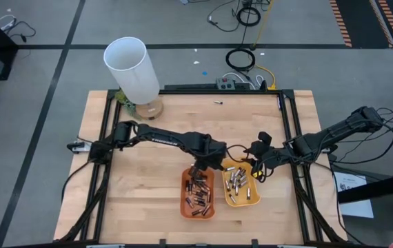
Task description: Sort batteries
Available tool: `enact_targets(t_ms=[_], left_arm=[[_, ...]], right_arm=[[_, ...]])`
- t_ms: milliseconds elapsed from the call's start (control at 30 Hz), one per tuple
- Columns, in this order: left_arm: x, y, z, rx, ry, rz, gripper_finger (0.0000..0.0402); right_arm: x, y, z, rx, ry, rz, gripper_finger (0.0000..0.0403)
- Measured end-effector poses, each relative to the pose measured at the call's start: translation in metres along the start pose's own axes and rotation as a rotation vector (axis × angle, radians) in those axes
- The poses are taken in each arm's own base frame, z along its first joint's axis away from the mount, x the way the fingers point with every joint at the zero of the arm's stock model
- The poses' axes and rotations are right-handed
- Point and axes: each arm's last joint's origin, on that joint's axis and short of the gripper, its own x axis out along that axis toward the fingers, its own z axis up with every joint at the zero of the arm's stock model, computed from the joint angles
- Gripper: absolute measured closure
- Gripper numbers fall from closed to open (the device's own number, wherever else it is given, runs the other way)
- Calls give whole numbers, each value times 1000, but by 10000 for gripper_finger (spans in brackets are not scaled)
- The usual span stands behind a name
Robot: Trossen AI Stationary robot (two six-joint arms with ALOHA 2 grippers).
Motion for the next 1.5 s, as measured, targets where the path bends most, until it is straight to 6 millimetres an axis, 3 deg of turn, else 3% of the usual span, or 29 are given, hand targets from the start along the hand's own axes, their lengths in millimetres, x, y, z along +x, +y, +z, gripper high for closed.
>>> enact_targets(t_ms=[300, 733, 1067, 1367, 1500], left_arm=[[3, 2, 2, 21, -31, 30, 279], [11, 19, -12, -25, -58, 16, 279], [11, 17, -15, -12, -37, -12, 279], [-2, 18, -9, -13, -36, -33, 279], [-2, 22, -11, 54, 10, 45, 279]], right_arm=[[0, 0, 0, -2, -1, 1, 252], [0, 0, 0, -1, -12, -16, 252], [0, -1, 0, -6, -12, -18, 252], [0, -1, 0, -6, -13, -19, 252], [0, -1, 0, -5, -13, -19, 252]])
